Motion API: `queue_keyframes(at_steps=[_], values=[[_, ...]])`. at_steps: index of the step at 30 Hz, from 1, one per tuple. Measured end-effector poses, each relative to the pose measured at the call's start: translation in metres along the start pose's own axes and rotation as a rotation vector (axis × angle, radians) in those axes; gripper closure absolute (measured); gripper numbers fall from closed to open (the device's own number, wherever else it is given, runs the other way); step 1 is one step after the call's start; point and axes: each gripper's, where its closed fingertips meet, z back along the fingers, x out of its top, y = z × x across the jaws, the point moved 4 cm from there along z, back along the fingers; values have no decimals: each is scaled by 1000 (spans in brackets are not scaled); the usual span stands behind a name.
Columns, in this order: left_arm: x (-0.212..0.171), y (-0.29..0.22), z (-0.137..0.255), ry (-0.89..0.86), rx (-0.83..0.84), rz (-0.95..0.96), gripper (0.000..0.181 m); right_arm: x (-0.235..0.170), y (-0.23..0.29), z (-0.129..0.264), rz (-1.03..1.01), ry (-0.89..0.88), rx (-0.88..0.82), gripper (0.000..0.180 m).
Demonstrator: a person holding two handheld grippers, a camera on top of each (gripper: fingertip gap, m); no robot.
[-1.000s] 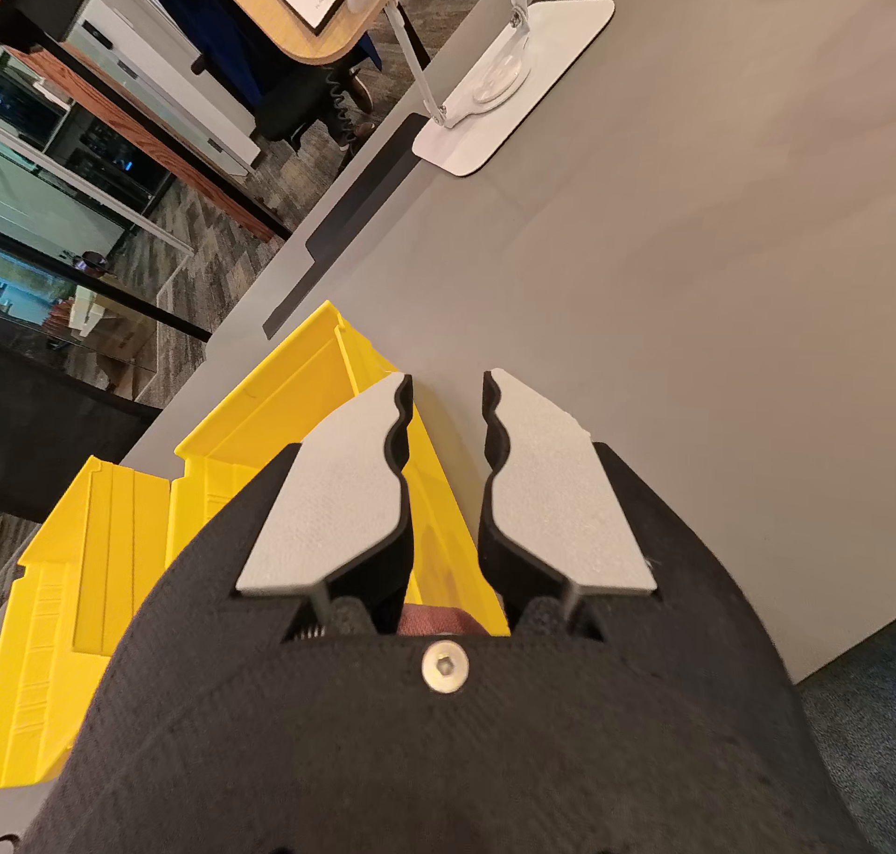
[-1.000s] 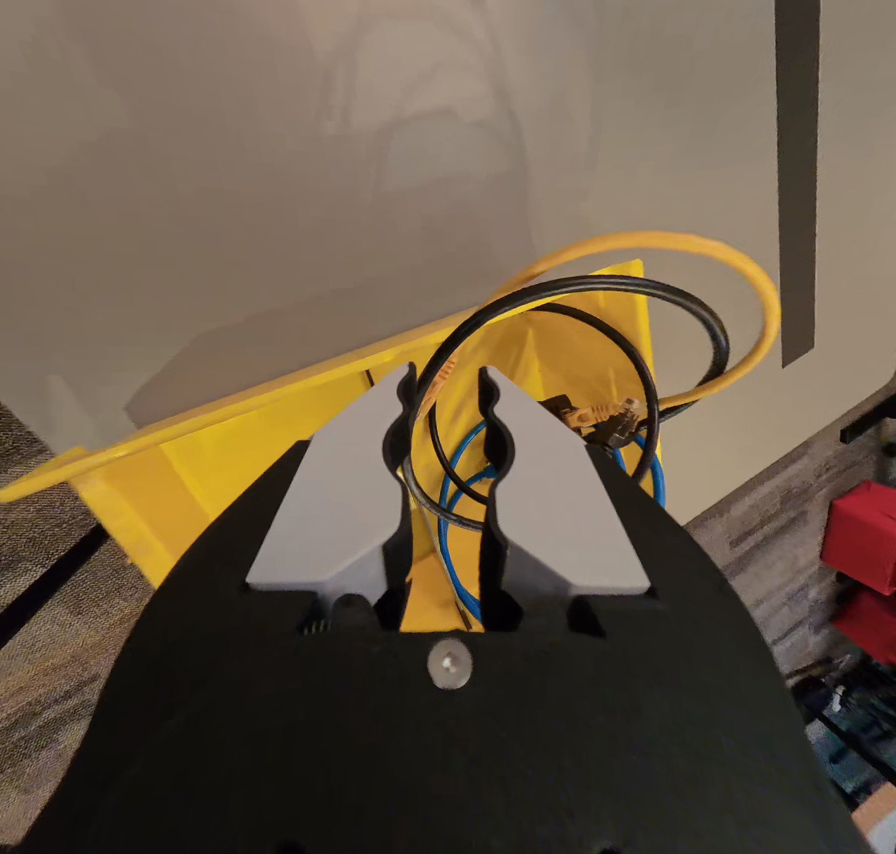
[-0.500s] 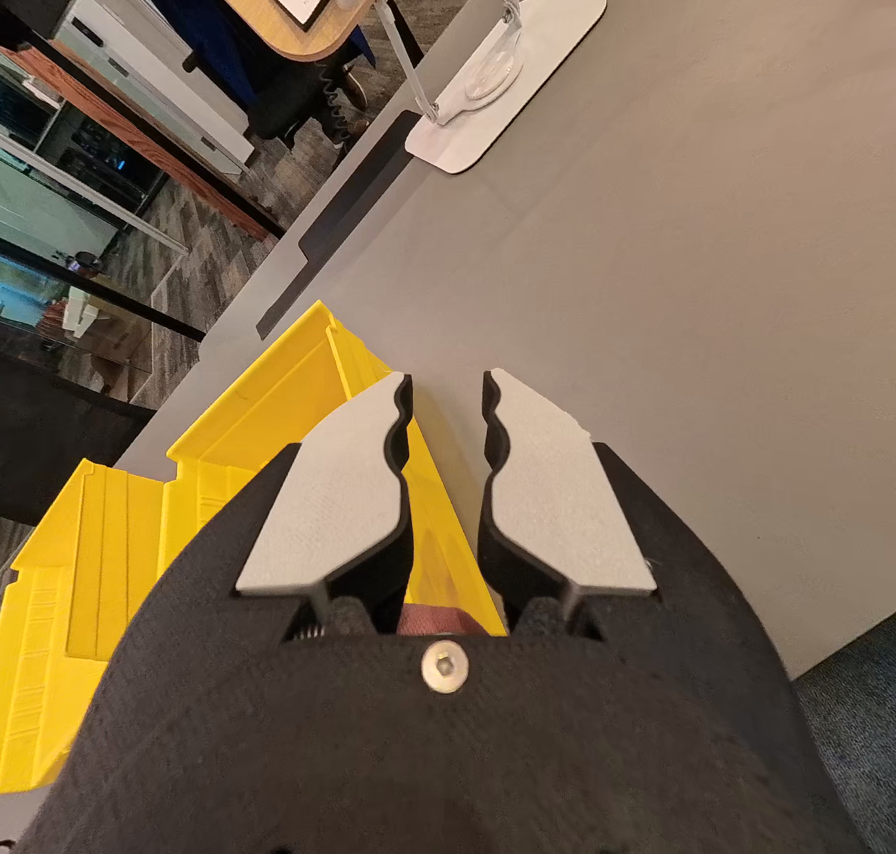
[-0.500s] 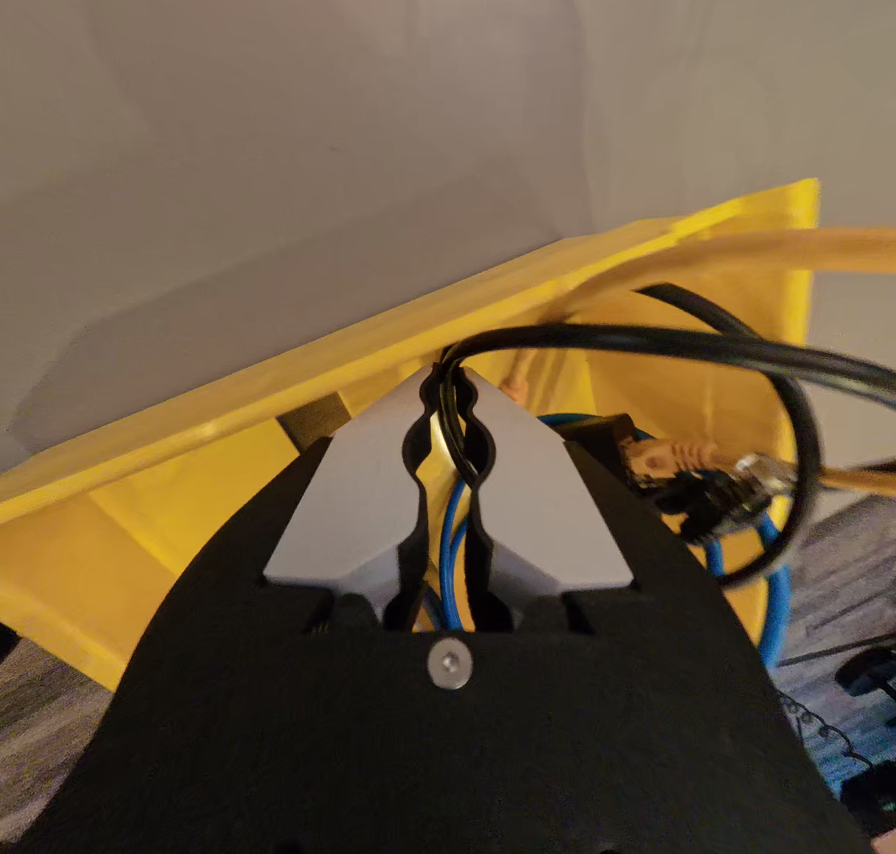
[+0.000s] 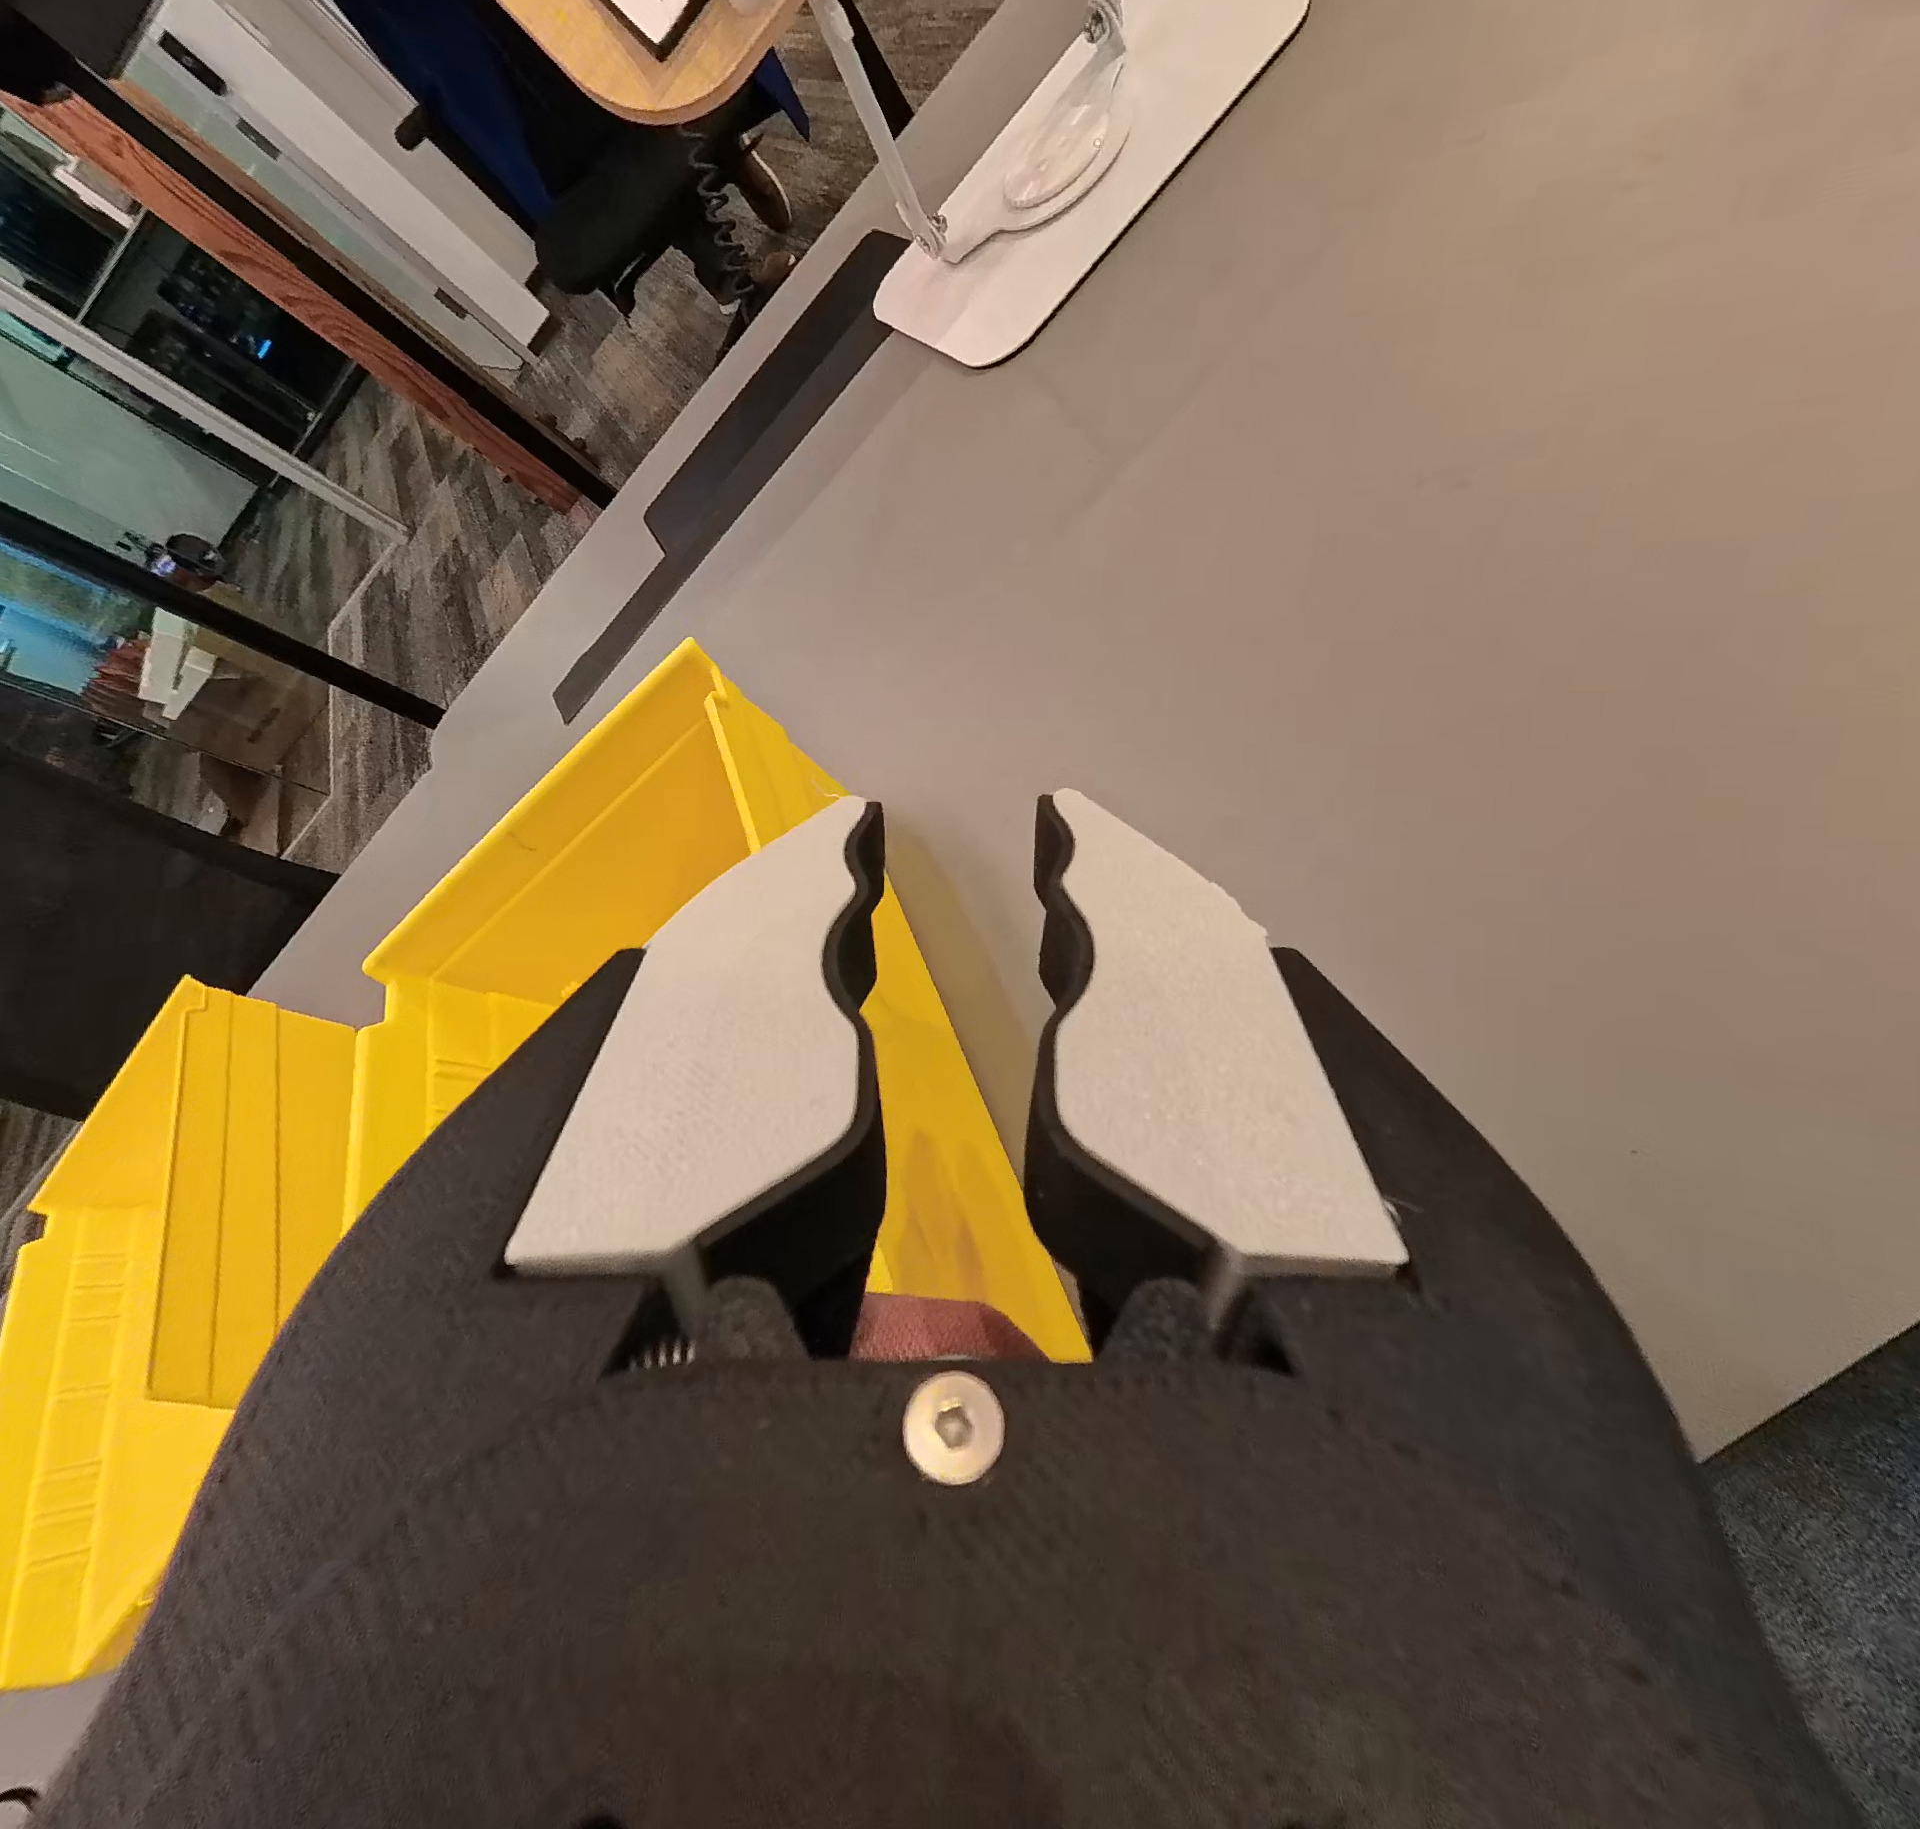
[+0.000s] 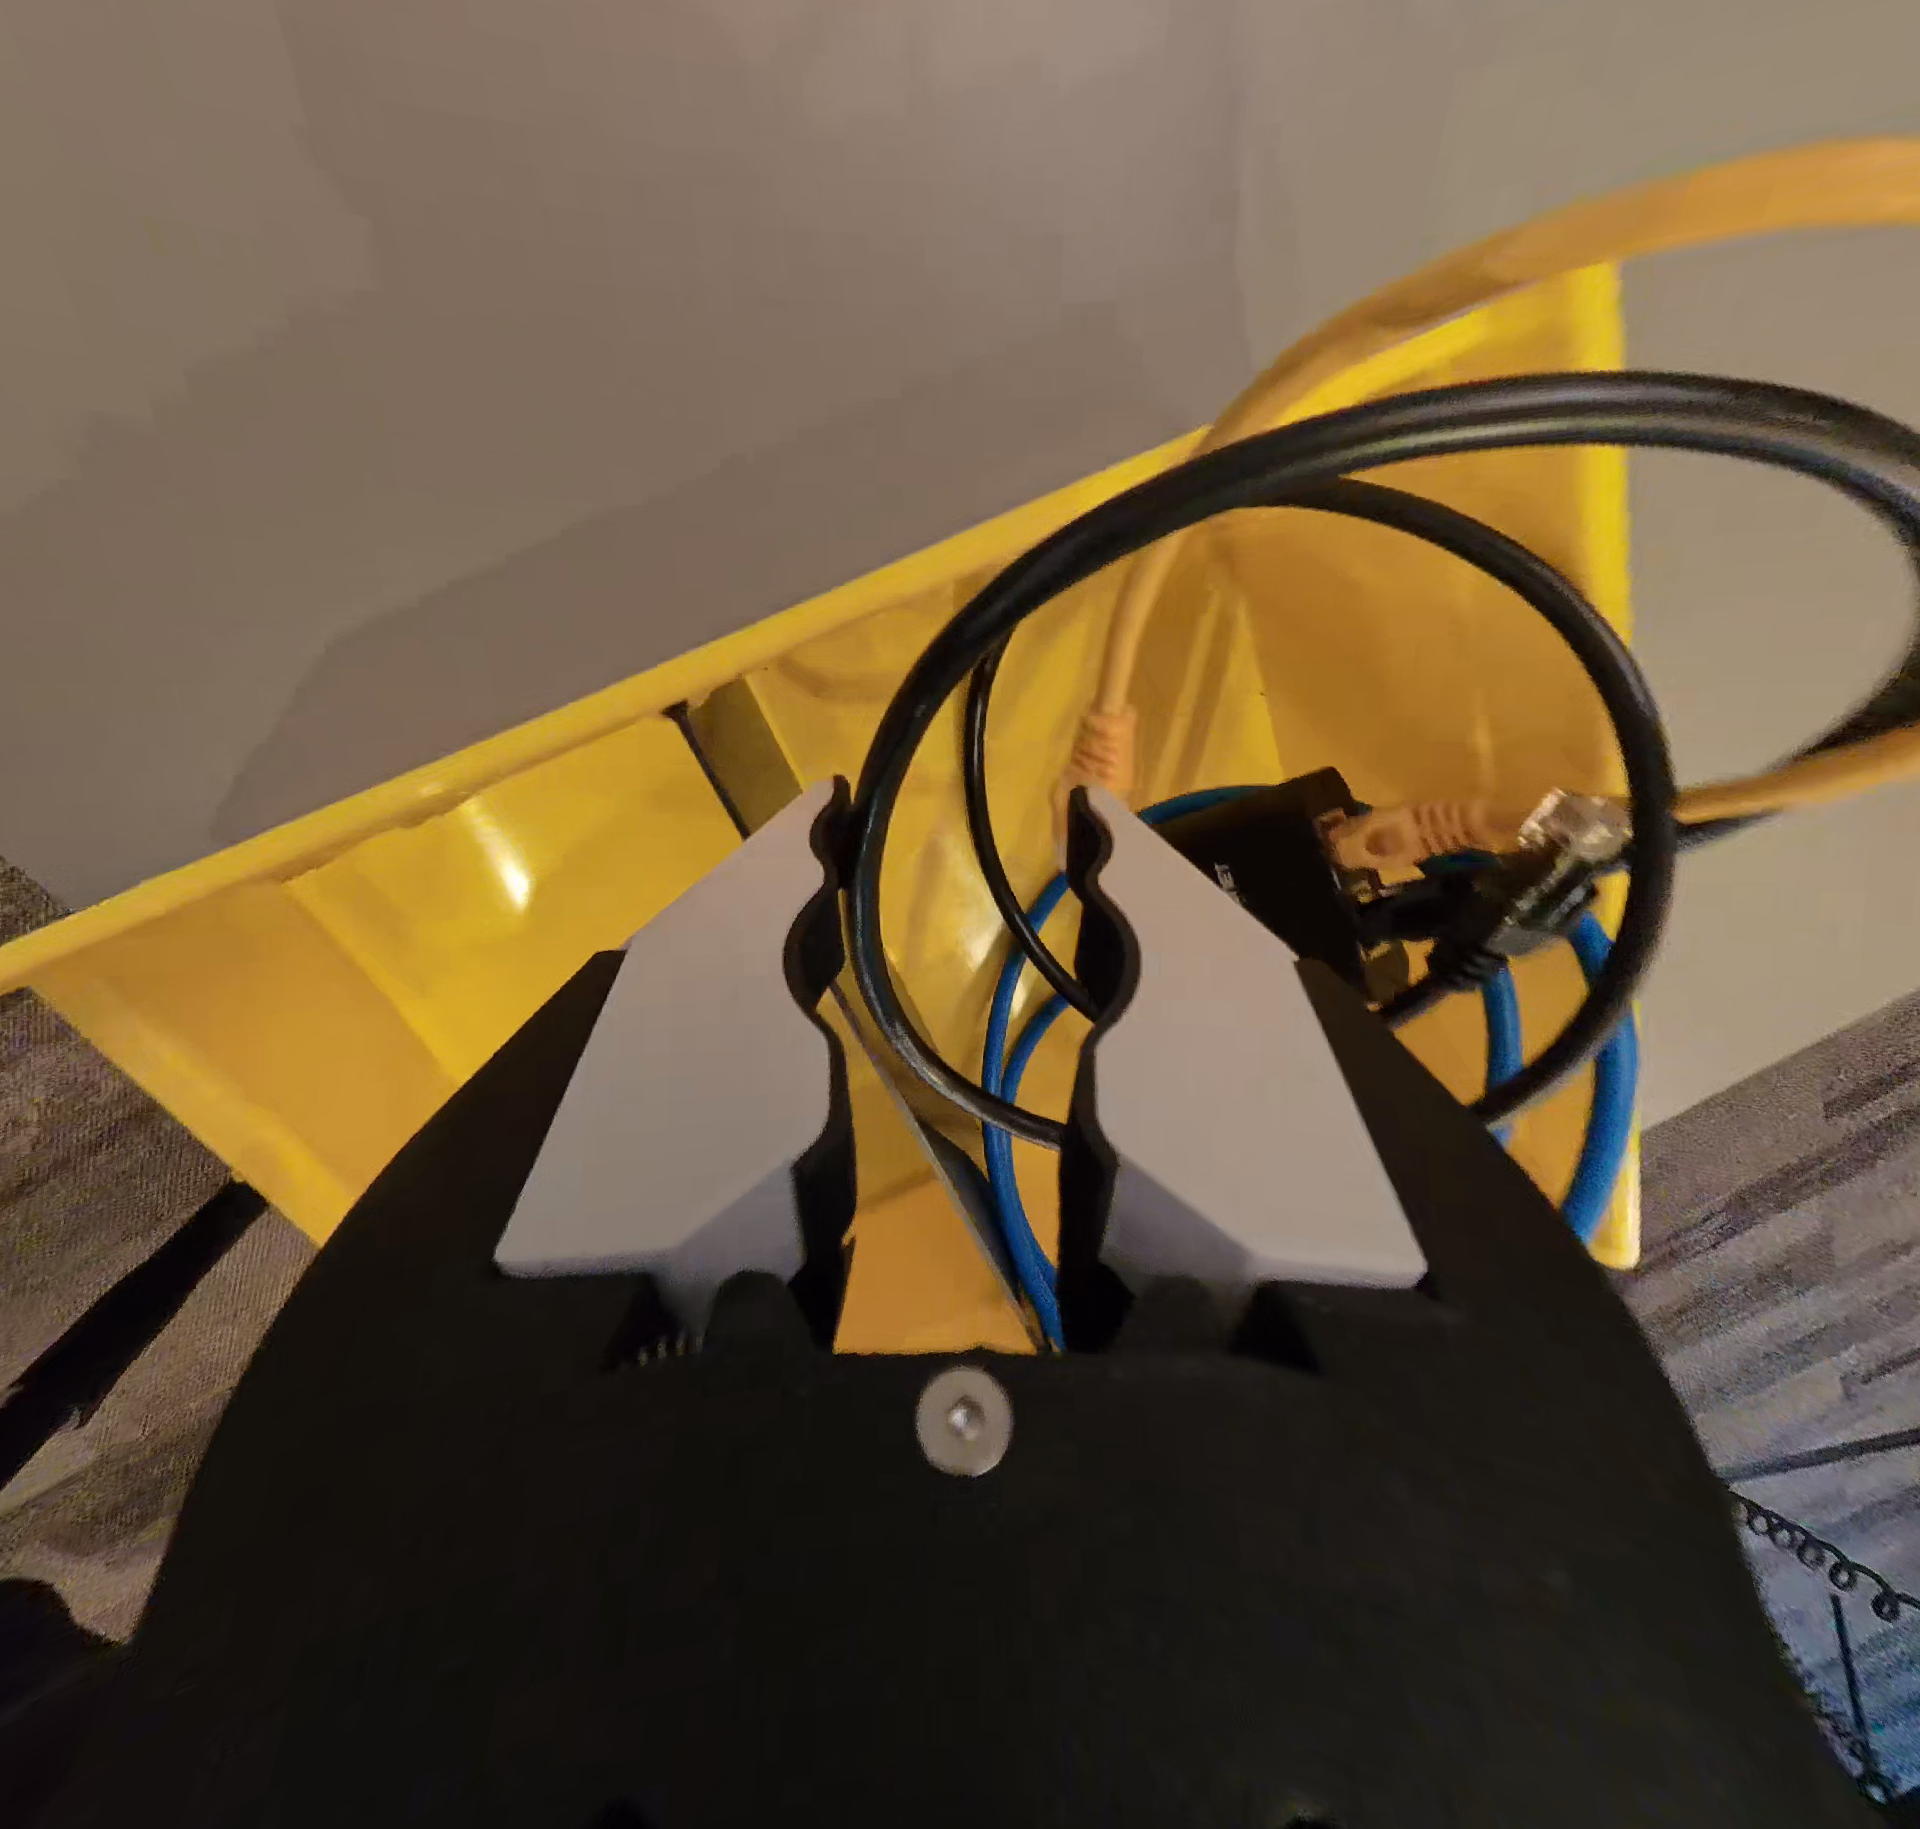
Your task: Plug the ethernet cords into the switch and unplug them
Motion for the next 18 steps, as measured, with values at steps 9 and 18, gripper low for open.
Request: queue_keyframes(at_steps=[9, 18], values=[[1, 5, 3, -8, 10, 13, 153, -13, 7, 18, -29, -53, -61, 139], [-1, 21, 10, -4, 65, 25, 152, -44, -3, 64, -172, -196, -210, 134]])
